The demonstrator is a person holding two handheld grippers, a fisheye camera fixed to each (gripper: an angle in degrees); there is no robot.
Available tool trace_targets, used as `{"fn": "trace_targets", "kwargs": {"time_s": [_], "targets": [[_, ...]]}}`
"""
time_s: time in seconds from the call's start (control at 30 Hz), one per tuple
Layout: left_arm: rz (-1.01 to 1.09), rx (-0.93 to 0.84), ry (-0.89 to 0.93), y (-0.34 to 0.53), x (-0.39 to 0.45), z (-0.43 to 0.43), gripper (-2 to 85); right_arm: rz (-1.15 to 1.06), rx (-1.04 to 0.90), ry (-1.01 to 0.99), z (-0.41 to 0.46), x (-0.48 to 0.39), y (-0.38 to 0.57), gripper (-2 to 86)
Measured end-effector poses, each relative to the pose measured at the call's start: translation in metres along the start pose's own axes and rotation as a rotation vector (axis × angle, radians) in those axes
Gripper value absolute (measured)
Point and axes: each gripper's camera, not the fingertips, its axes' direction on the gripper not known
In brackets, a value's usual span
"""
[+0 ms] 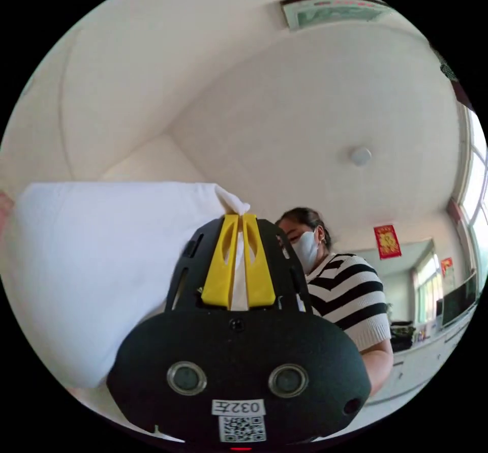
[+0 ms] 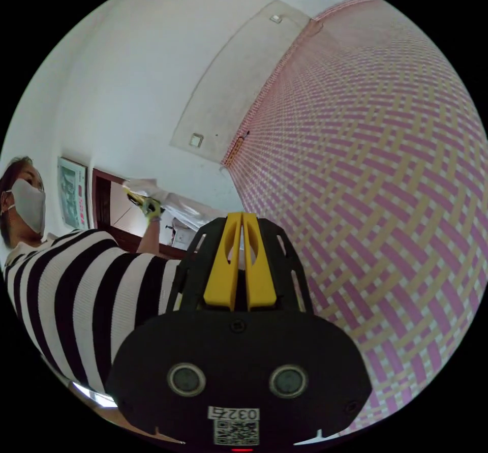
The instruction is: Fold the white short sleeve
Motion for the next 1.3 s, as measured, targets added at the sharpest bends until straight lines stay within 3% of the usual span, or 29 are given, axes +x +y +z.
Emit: {"fn": "trace_targets", "kwargs": {"time_s": [0.13,0.23,0.33,0.47,0.57,0.67,0.8,0.97,1.03,1.13,1.3], "targets": [[-0.022,-0.224,0.204,-0.039,0.023,0.127,-1.0,0.079,0.16,-0.08,-0.045,0.048,0.039,-1.0],[-0.085,-0.278,0.369,-0.039,0.031,0.202,-1.1,0.061,0.235,-0.07,-0.07,0.062,0.061,-1.0],[-0.18,-0.223,0.477,-0.035,0.031,0.261,-1.1,0.026,0.268,-0.041,-0.088,0.068,0.077,-1.0],[-0.297,-0.11,0.789,-0.022,0.039,0.346,-1.0,0.032,0.385,-0.039,-0.127,0.089,0.102,-1.0],[-0.271,-0.021,0.874,-0.025,0.054,0.375,-1.0,0.055,0.514,0.046,-0.167,0.1,0.128,-1.0],[-0.255,0.122,0.725,-0.025,0.051,0.355,-1.0,0.094,0.57,0.102,-0.199,0.12,0.152,-1.0],[-0.412,0.094,0.472,-0.006,0.005,0.314,-1.0,0.17,0.594,0.099,-0.218,0.146,0.175,-1.0],[-0.783,-0.077,-0.25,0.063,-0.064,0.165,-1.0,0.363,0.503,0.184,-0.196,0.177,0.181,-0.8],[-0.944,-0.107,-0.457,0.087,-0.067,0.111,-1.0,0.432,0.499,0.19,-0.182,0.185,0.185,-0.5],[-1.135,-0.199,-0.593,0.107,-0.058,0.061,-1.1,0.516,0.53,0.171,-0.163,0.192,0.195,1.5],[-1.212,-0.284,-0.629,0.086,-0.048,0.054,-1.1,0.624,0.454,0.113,-0.125,0.214,0.195,6.8]]}}
